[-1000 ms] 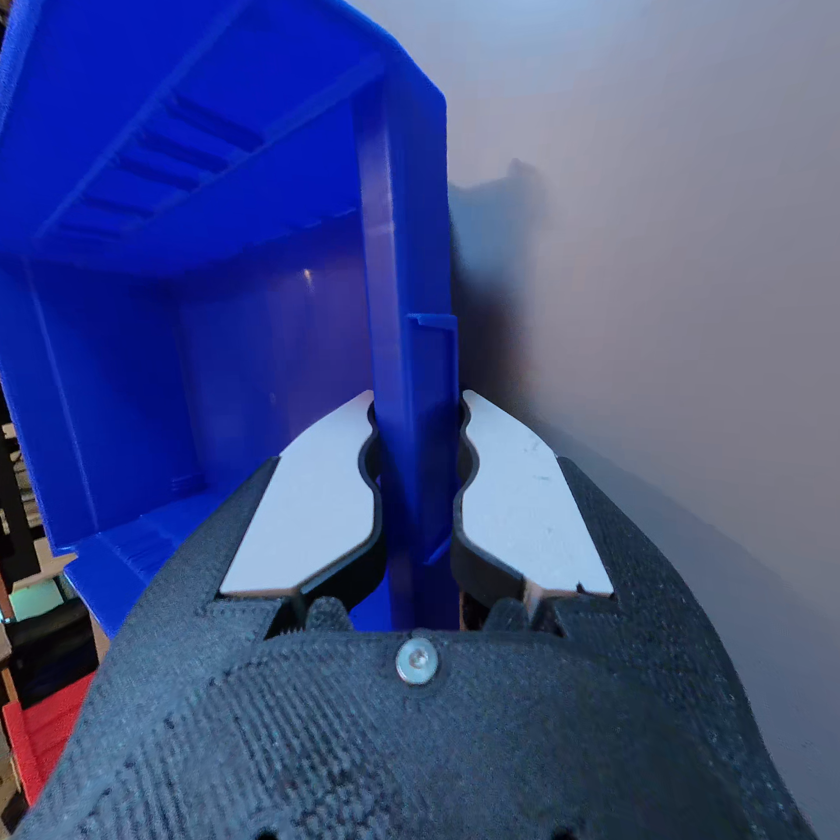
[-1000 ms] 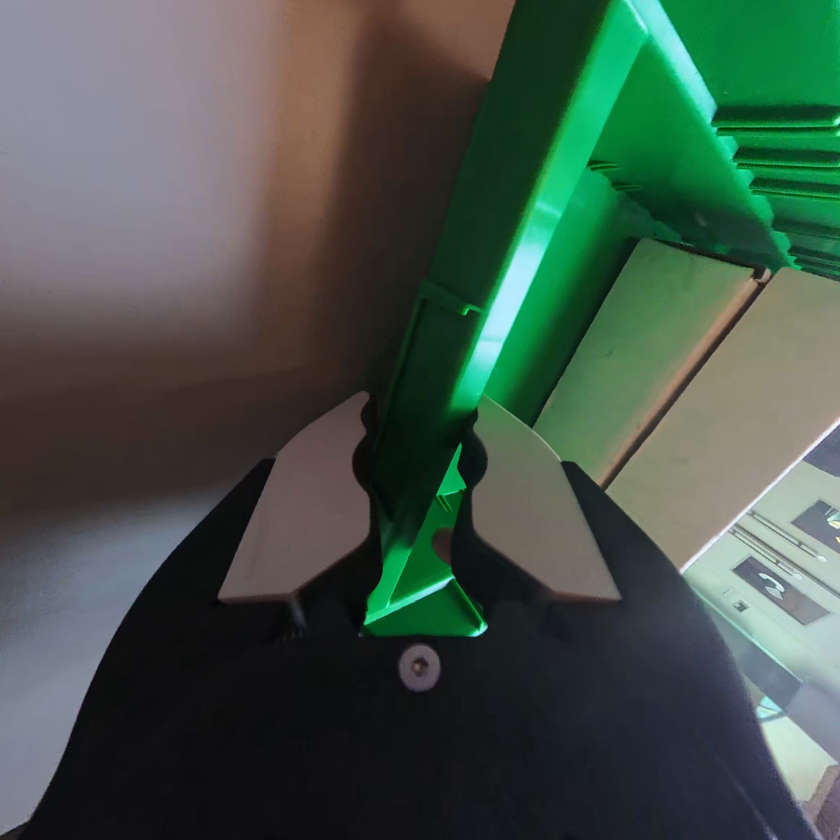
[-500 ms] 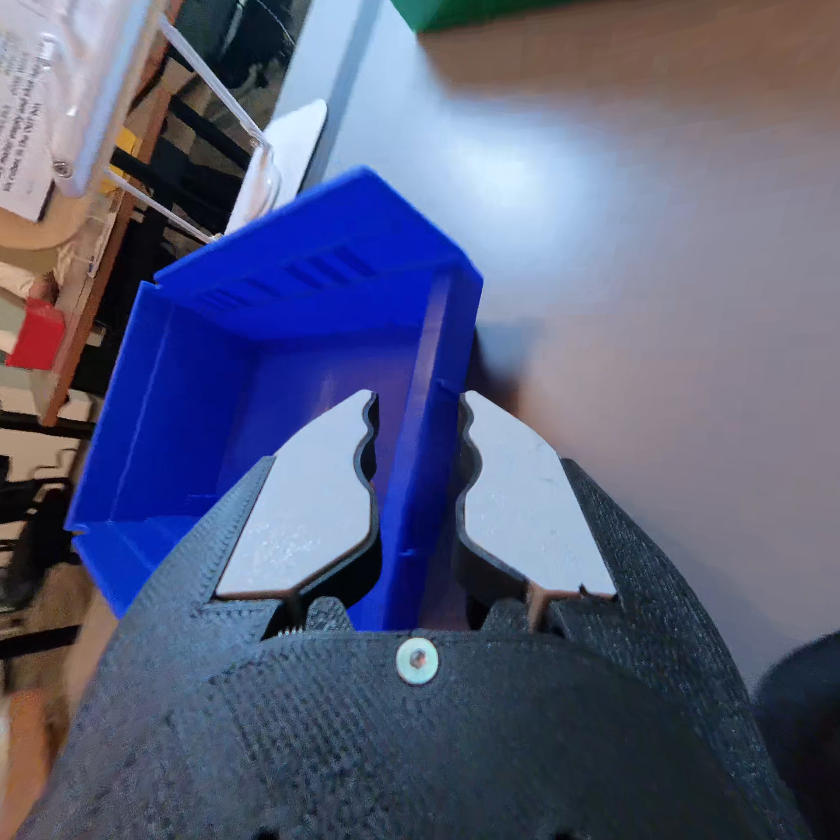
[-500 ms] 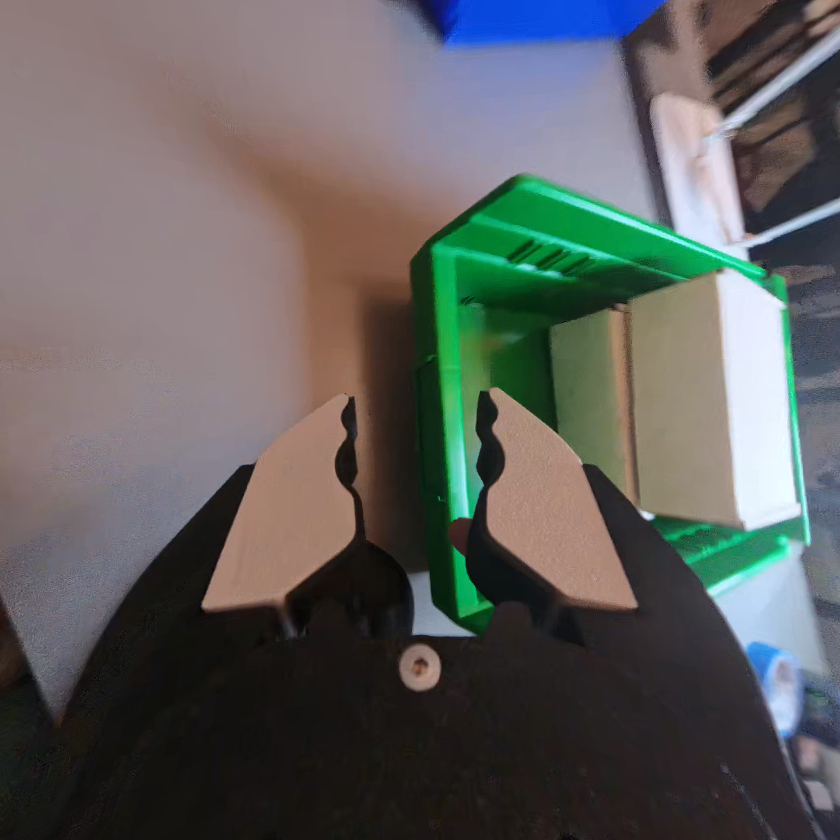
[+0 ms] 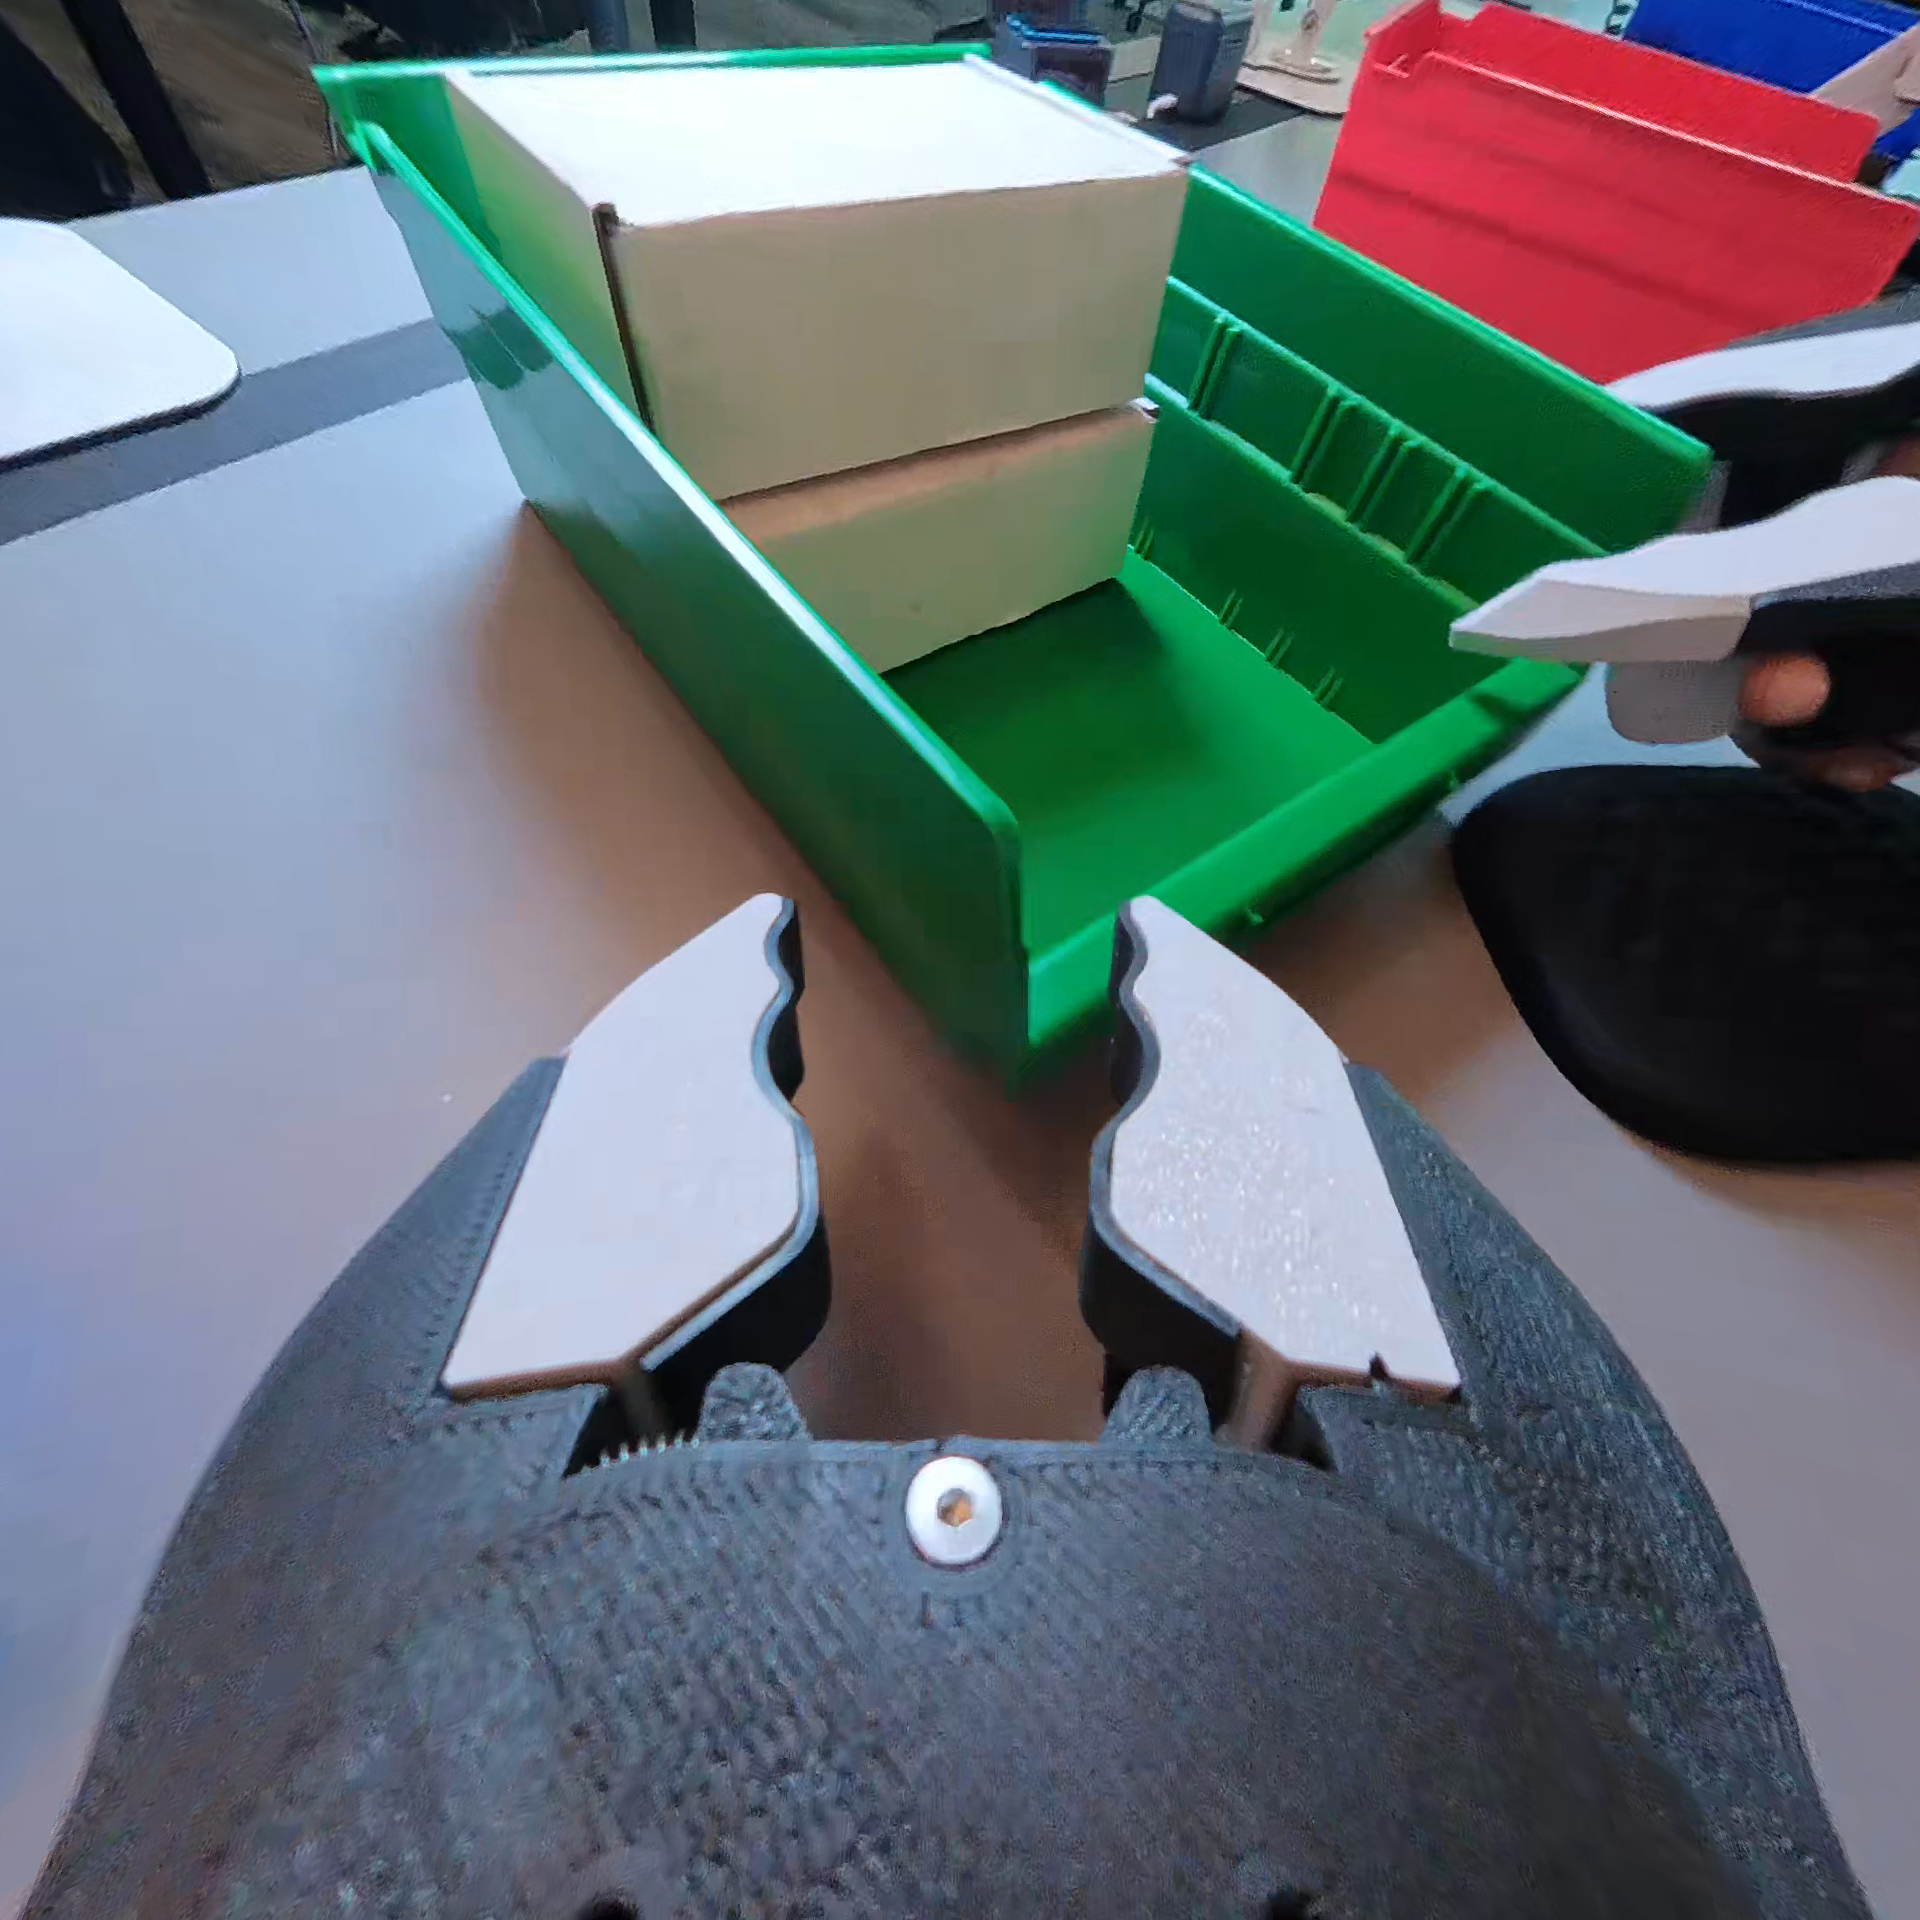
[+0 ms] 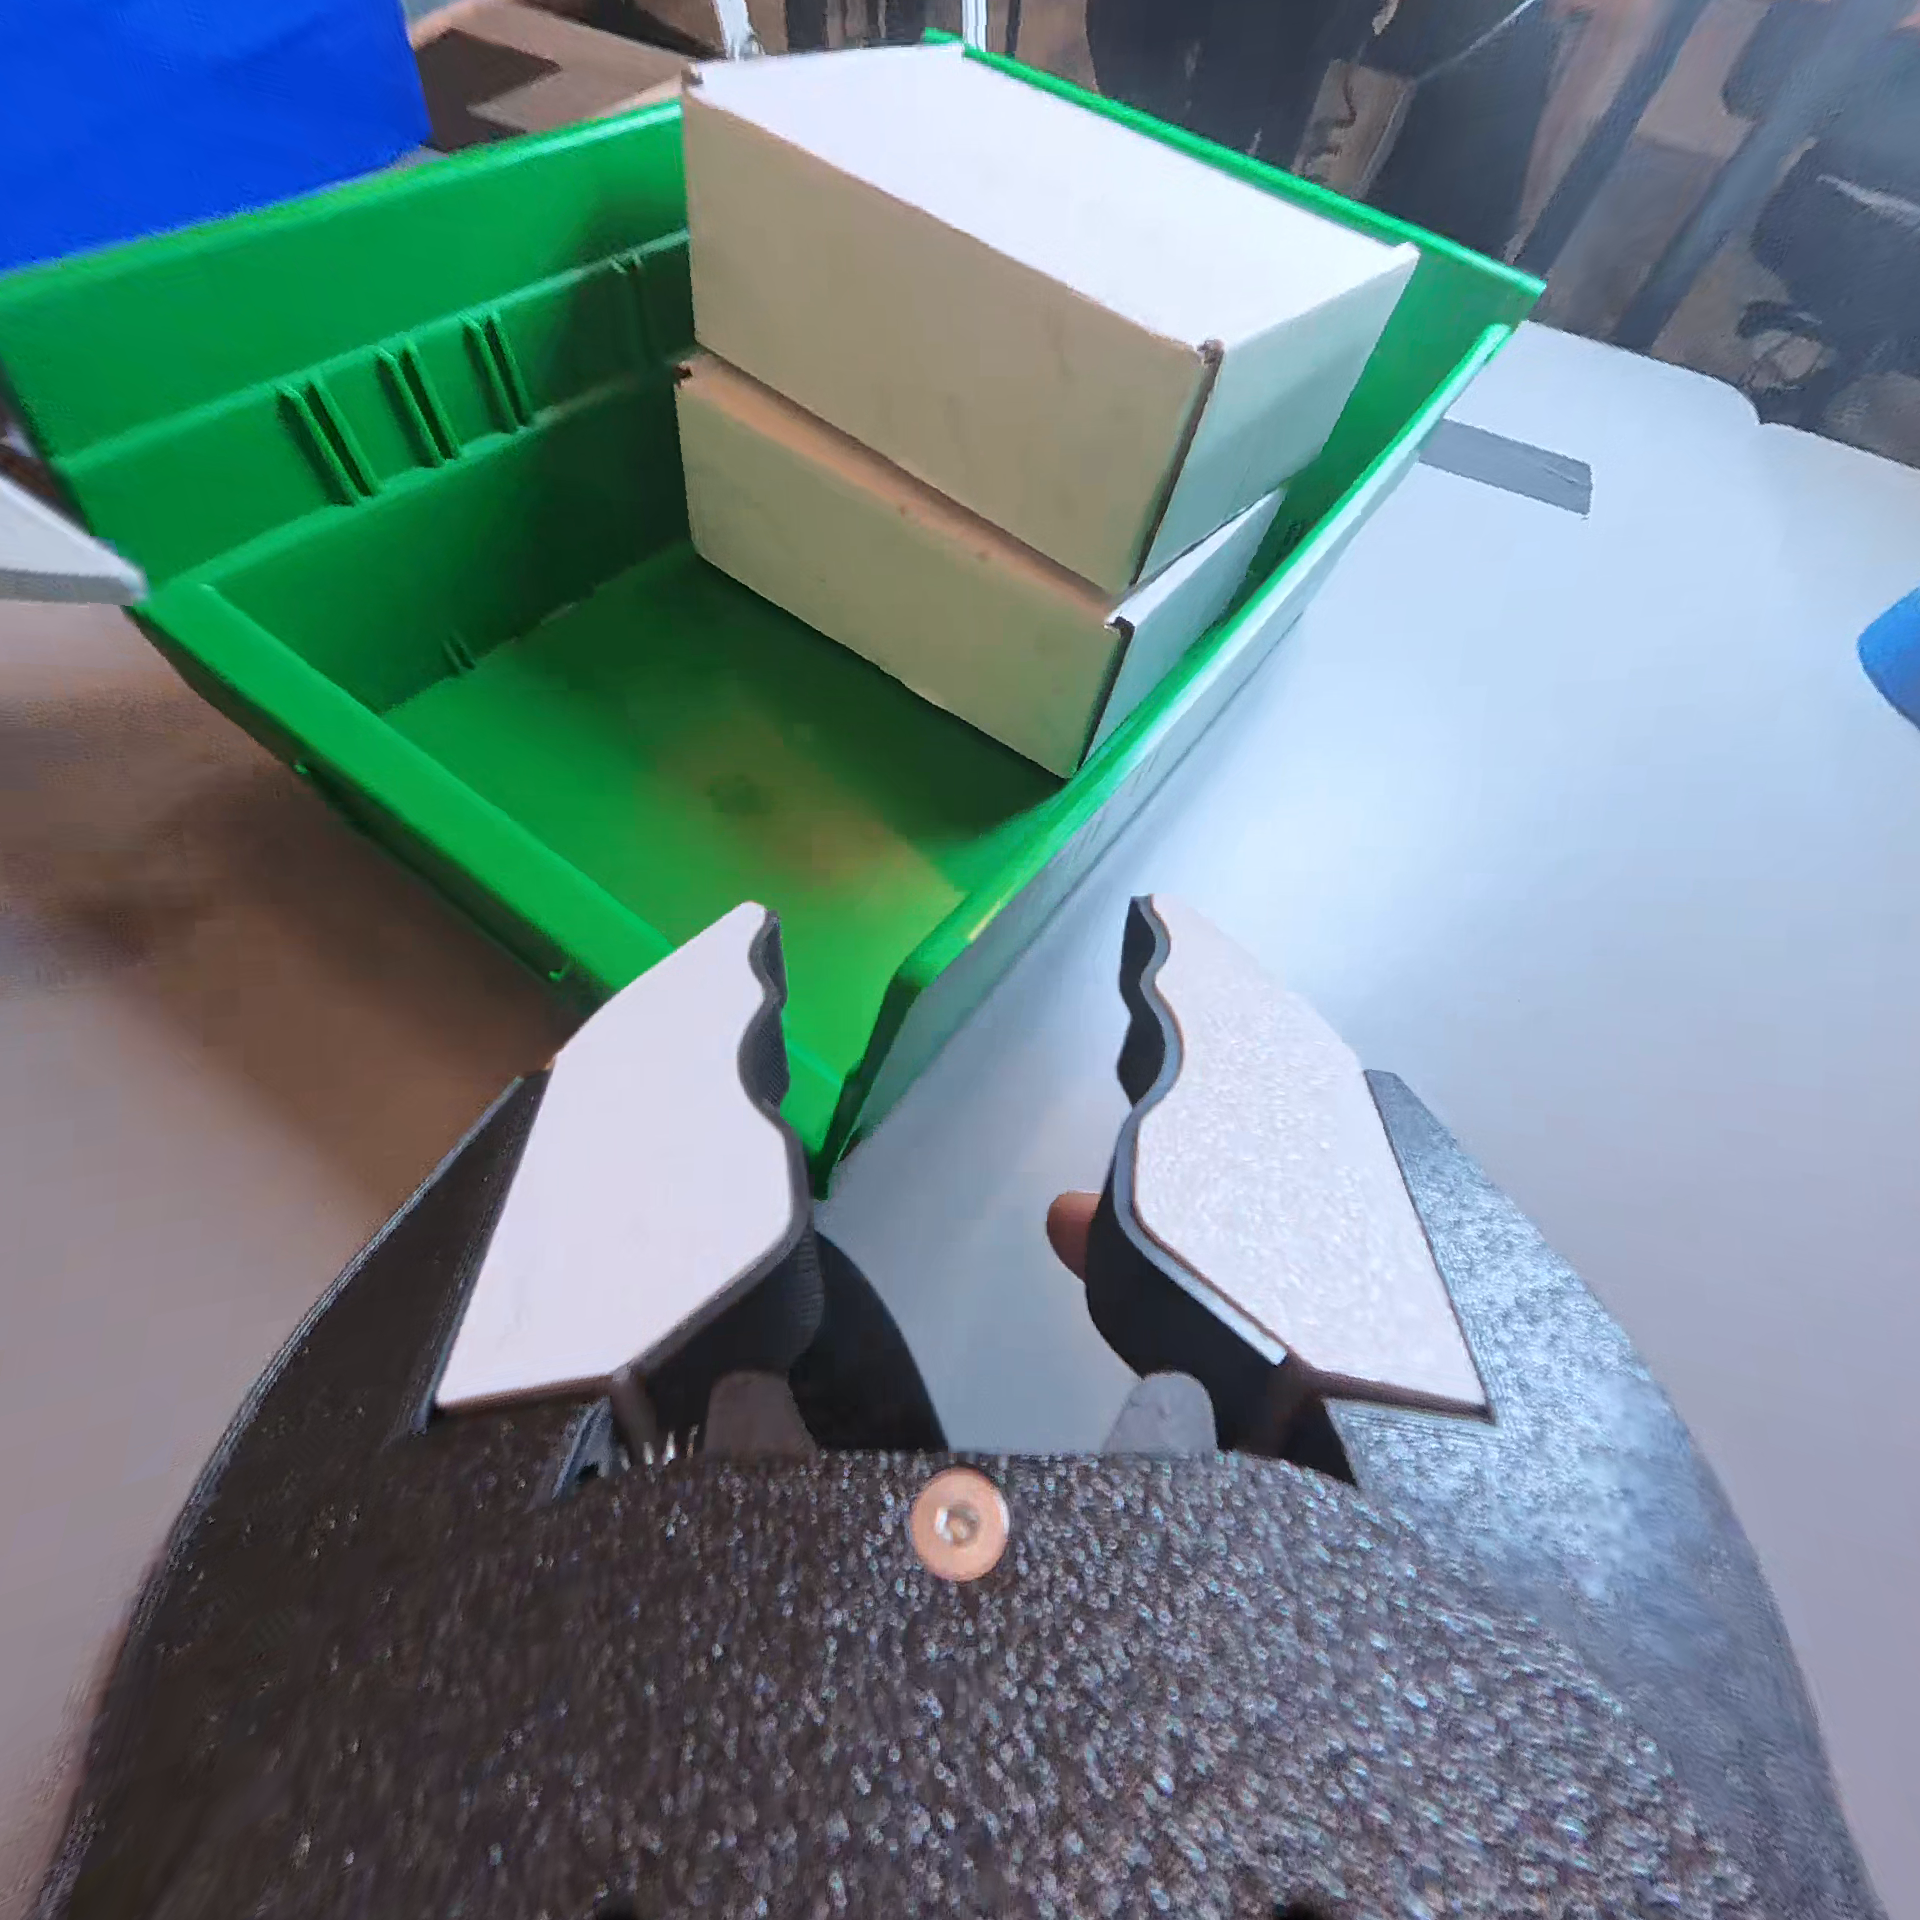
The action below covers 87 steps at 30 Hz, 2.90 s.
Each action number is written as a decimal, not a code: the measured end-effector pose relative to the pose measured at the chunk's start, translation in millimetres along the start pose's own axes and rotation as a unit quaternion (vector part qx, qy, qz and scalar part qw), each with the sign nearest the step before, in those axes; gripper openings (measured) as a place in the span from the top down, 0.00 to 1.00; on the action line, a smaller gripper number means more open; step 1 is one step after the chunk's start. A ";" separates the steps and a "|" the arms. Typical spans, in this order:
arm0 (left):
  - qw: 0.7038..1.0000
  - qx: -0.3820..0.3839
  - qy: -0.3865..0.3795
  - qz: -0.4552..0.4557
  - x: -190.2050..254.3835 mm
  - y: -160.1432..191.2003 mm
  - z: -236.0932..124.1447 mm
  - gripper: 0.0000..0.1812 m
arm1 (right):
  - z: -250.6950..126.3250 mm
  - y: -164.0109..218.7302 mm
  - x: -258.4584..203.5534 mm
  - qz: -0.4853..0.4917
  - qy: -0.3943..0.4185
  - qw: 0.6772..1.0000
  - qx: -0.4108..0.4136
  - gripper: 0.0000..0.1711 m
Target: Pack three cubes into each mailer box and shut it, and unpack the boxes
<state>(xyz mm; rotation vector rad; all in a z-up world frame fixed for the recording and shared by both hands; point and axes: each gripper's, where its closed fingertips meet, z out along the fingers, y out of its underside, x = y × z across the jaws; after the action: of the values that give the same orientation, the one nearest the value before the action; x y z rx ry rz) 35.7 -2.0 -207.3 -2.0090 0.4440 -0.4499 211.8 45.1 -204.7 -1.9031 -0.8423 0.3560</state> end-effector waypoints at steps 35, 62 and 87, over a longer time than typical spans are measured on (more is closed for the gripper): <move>0.877 0.110 -0.428 0.189 -88.7 -20.8 -383.1 0.93 | -3.4 -219.0 -305.1 -0.155 -0.185 0.924 0.298 0.92; 0.935 0.070 -0.335 0.091 -157.0 71.3 -327.0 0.90 | 91.6 -135.0 -336.1 -0.131 -0.204 0.954 0.176 0.92; 0.961 0.004 -0.264 0.087 -155.3 87.7 -347.4 0.73 | 133.0 -140.1 -181.2 -0.350 -0.192 0.914 0.068 0.65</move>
<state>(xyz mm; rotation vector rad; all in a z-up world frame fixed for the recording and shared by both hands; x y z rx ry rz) -278.9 -226.6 -151.5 -1.9647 0.2765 0.1973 -50.1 47.8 -165.2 -1.2982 -1.6450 0.3303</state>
